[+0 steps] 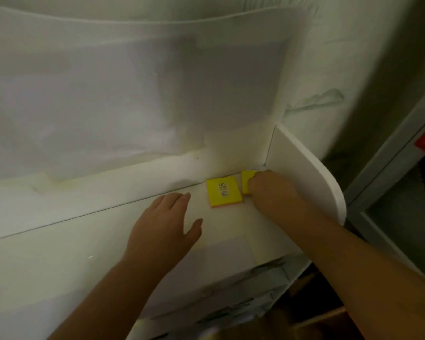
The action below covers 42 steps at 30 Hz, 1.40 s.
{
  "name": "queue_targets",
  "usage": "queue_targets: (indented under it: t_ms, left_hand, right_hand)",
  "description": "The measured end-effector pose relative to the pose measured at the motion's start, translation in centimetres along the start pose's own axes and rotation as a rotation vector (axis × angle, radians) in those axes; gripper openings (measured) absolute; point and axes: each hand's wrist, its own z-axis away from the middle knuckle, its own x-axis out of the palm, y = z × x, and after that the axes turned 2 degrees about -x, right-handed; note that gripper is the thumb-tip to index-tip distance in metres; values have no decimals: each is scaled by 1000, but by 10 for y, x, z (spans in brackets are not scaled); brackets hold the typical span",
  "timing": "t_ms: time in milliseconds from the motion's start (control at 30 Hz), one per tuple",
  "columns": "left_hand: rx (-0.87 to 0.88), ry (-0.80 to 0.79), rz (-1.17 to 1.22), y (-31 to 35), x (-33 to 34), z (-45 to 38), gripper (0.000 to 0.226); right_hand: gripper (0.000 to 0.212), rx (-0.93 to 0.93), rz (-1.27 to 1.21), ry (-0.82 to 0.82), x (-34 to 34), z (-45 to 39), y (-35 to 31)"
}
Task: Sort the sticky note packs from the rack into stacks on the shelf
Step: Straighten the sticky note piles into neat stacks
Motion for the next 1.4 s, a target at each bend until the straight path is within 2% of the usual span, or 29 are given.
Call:
queue_targets:
  t_ms: [133,233,300,400,500,567,667,733,933,1000,1067,1133,1267,1400]
  left_hand:
    - [23,-12,-3,8,2,-3,62]
    - [48,-19,-5,13,5,-8,59]
    - [85,-32,7,17,11,-15,56]
    - [136,-90,26,28,23,-34,54]
    - [162,-231,35,44,37,-60,52]
    - [169,-313,-6,52,47,-78,44]
    - [161,-379,-73,61,54,-94,26]
    - [178,-389,-131,67,54,-97,24]
    - [191,-338,-184,74,46,-93,26]
    - [180,-278,-148,69,42,-84,24]
    - [243,-191,-94,61,37,-71,23]
    - [265,-151,-135,46,37,-58,32]
    - [181,-87,-85,22,22,-19,31]
    - [98,70,-82,-5,-12,27,31]
  right_hand:
    - [24,-40,-29,181,-3,12,4]
    - [18,-51,-154,399,4,30,10]
    - [23,-45,-204,513,11,46,16]
    - [28,-43,-257,602,14,74,19]
    - [28,-42,-296,648,11,102,20]
    - [26,-53,-322,638,10,123,19]
    - [23,-37,-303,614,11,146,22]
    - [26,-15,-306,612,12,158,26]
    - [37,4,-324,638,13,178,32]
    - [38,-7,-329,657,15,179,34]
    - [38,-16,-335,661,19,179,34]
    - [40,-23,-341,650,21,175,33]
    - [40,-76,-413,682,20,160,18]
    - [40,-197,-504,739,15,133,-16]
